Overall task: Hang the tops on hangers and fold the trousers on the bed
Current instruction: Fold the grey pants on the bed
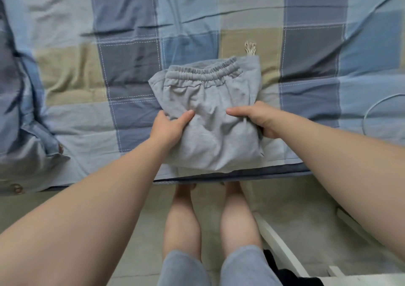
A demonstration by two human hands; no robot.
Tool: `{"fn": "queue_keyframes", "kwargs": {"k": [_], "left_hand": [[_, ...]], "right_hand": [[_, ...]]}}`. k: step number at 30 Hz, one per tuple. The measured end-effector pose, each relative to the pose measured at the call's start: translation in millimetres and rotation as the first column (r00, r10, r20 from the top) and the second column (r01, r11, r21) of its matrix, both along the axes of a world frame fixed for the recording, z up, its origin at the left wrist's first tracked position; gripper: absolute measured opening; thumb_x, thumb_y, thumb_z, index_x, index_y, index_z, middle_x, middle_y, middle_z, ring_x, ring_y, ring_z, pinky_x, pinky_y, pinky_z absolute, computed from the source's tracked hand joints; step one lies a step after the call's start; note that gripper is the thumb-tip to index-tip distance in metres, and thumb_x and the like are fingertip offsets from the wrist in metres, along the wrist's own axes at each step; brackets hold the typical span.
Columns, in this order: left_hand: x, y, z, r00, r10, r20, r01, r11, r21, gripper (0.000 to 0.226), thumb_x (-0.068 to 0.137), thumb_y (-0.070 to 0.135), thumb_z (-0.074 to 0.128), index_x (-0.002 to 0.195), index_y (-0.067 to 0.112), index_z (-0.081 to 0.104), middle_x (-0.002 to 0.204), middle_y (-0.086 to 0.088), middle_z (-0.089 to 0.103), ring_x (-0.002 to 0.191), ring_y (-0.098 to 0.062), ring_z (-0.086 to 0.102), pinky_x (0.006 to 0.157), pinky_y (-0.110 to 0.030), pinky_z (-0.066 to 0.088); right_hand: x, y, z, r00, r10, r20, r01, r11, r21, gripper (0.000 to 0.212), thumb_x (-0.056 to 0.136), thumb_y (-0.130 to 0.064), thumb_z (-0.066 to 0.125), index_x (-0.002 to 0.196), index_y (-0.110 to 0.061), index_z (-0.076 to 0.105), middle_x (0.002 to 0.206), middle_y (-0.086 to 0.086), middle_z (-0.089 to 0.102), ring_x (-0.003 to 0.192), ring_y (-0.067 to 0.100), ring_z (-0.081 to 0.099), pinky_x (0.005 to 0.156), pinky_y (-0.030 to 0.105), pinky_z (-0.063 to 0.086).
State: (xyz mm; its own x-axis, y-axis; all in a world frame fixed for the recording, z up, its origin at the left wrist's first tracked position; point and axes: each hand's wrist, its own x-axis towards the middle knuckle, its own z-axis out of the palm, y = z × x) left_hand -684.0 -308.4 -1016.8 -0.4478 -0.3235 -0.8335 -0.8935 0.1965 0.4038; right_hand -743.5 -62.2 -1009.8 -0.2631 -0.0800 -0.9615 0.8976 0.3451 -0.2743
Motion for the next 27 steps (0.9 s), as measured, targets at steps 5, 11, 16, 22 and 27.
{"fn": "queue_keyframes", "kwargs": {"k": [5, 11, 16, 22, 27], "left_hand": [[2.4, -10.4, 50.4, 0.996, -0.059, 0.072, 0.057, 0.998, 0.026, 0.059, 0.081, 0.048, 0.080, 0.126, 0.015, 0.061, 0.116, 0.004, 0.067, 0.103, -0.019, 0.062, 0.093, -0.030, 0.045], [18.0, -20.8, 149.6, 0.980, -0.163, 0.114, 0.151, 0.983, 0.104, 0.035, 0.084, 0.045, 0.077, 0.110, 0.023, 0.065, 0.116, -0.002, 0.071, 0.098, -0.023, 0.067, 0.096, -0.038, 0.052], [33.2, -38.2, 236.6, 0.966, -0.250, 0.060, 0.240, 0.960, 0.144, 0.044, 0.084, 0.046, 0.077, 0.118, 0.021, 0.065, 0.114, 0.002, 0.070, 0.102, -0.023, 0.067, 0.093, -0.037, 0.052], [32.0, -42.9, 323.1, 0.912, -0.389, -0.127, 0.406, 0.900, 0.161, 0.033, 0.083, 0.048, 0.076, 0.109, 0.030, 0.065, 0.099, 0.016, 0.068, 0.086, -0.003, 0.064, 0.072, -0.024, 0.046], [23.5, -16.6, 387.7, 0.806, -0.520, -0.283, 0.581, 0.787, 0.210, 0.032, 0.083, 0.051, 0.074, 0.110, 0.033, 0.066, 0.101, 0.020, 0.071, 0.093, -0.005, 0.067, 0.079, -0.027, 0.052]], "right_hand": [[9.6, -3.0, 49.6, 0.999, -0.042, 0.028, 0.041, 0.999, 0.023, 0.047, 0.072, -0.035, 0.087, 0.113, -0.018, 0.069, 0.102, 0.001, 0.077, 0.098, 0.024, 0.071, 0.088, 0.041, 0.055], [50.7, -8.3, 153.9, 0.981, -0.193, -0.034, 0.195, 0.978, 0.079, 0.032, 0.080, -0.027, 0.081, 0.107, -0.019, 0.068, 0.100, 0.004, 0.077, 0.095, 0.025, 0.071, 0.084, 0.039, 0.057], [96.6, -25.8, 251.9, 0.932, -0.339, -0.124, 0.353, 0.930, 0.107, 0.044, 0.080, -0.028, 0.081, 0.119, -0.012, 0.068, 0.105, 0.008, 0.076, 0.098, 0.029, 0.071, 0.092, 0.046, 0.056], [144.4, -40.1, 360.2, 0.739, -0.586, -0.333, 0.635, 0.771, 0.052, 0.029, 0.083, -0.019, 0.080, 0.109, -0.008, 0.073, 0.098, 0.005, 0.078, 0.088, 0.020, 0.074, 0.073, 0.028, 0.056], [187.7, -36.1, 443.8, 0.444, -0.753, -0.486, 0.835, 0.545, -0.081, 0.014, 0.087, -0.012, 0.075, 0.101, -0.010, 0.075, 0.102, 0.009, 0.077, 0.091, 0.021, 0.075, 0.077, 0.030, 0.059]]}}
